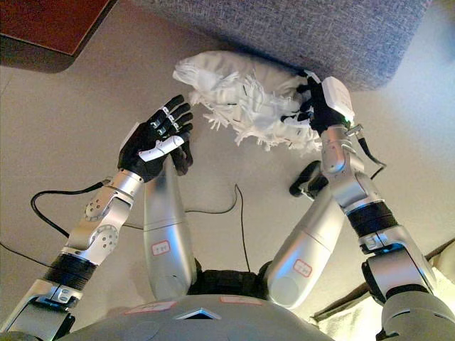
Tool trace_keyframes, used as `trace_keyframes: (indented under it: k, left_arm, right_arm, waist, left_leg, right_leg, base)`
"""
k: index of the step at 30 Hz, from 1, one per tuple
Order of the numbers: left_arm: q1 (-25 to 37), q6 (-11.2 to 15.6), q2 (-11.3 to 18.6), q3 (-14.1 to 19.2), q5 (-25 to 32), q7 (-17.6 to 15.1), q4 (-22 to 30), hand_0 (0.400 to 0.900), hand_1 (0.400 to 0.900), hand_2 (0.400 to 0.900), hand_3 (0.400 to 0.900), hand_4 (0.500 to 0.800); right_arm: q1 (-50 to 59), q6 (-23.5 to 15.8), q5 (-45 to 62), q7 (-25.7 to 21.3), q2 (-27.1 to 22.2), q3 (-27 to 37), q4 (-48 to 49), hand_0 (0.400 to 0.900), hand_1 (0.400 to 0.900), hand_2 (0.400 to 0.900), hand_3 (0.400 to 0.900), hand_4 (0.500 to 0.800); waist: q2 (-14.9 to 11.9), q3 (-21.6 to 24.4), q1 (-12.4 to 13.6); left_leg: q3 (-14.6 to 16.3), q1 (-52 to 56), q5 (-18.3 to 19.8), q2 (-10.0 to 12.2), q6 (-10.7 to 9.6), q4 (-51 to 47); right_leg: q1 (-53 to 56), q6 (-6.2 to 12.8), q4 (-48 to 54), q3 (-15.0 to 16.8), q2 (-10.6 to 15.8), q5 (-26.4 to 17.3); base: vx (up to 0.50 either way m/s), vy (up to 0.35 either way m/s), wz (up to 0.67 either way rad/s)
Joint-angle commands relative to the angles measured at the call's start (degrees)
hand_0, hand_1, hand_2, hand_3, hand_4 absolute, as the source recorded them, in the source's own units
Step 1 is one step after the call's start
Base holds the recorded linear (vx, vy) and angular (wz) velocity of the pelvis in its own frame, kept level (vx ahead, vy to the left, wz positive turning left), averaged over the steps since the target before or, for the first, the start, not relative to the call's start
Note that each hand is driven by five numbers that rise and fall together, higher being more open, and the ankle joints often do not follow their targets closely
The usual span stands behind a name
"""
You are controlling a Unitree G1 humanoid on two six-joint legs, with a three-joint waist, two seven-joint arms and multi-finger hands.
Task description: Pick up the pillow and put it on the sofa.
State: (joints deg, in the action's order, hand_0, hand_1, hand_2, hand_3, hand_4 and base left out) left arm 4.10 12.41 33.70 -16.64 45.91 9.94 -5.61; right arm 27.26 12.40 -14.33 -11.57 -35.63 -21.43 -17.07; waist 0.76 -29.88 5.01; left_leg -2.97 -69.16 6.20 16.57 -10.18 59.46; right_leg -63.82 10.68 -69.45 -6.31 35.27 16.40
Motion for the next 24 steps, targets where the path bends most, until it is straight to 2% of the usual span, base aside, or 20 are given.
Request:
trace_keyframes:
  k: [1,6,11,12,24]
  left_arm:
    - [0.63,2.04,-0.84,-0.41,1.24,2.51,7.97,0.9,0.9,0.9,0.9,0.8]
    - [0.1,0.84,-1.19,-0.45,0.71,3.22,8.51,0.9,0.9,0.9,0.9,0.8]
    - [0.46,0.02,-1.4,-0.49,0.15,2.8,9.16,0.9,0.9,0.9,0.9,0.8]
    - [0.44,-0.03,-1.46,-0.46,0.22,2.9,9.13,0.9,0.9,0.9,0.9,0.8]
    - [0.2,0.47,-1.95,-1.11,-0.05,2.3,9.66,0.9,0.9,0.9,0.9,0.8]
  right_arm:
    - [3.81,2.16,-1.02,2.25,0.02,-0.03,-3.62,0.9,0.9,0.9,0.9,0.8]
    - [5.57,5.87,-1.51,6.8,0.9,-0.62,-4.45,0.9,0.9,0.9,0.9,0.8]
    - [7.3,7.89,-3.0,11.28,1.45,-1.66,-4.3,0.9,0.9,0.9,0.9,0.8]
    - [7.35,8.16,-3.01,11.42,1.45,-1.84,-3.88,0.4,0.4,0.4,0.4,0.5]
    - [7.73,8.79,-2.49,10.31,2.19,-2.66,-2.26,0.4,0.4,0.4,0.4,0.5]
  waist:
    - [2.19,0.09,2.83]
    - [2.41,0.09,3.43]
    - [2.42,0.09,3.7]
    - [2.41,0.09,3.72]
    - [2.12,0.09,4.0]
  left_leg:
    - [-1.73,3.24,11.62,3.51,0.88,6.27]
    - [-2.31,1.88,12.19,3.29,0.67,8.17]
    - [-2.13,1.39,11.93,3.11,0.47,8.21]
    - [-2.05,1.39,11.73,3.11,0.53,7.98]
    - [-1.16,1.84,10.57,3.42,0.75,6.64]
  right_leg:
    - [-5.51,0.69,2.09,3.5,1.02,-5.83]
    - [-6.55,0.49,1.07,4.16,1.19,-5.5]
    - [-6.88,0.44,1.5,4.04,1.2,-6.07]
    - [-6.91,0.43,1.58,3.95,1.17,-6.23]
    - [-5.59,0.2,3.17,2.43,0.68,-7.31]
  base:
    - [0.04,-0.001,0.06]
    - [0.02,0.006,0.04]
    - [0.0,0.0,0.0]
    - [0.0,0.0,0.0]
    - [-0.01,0.001,-0.04]
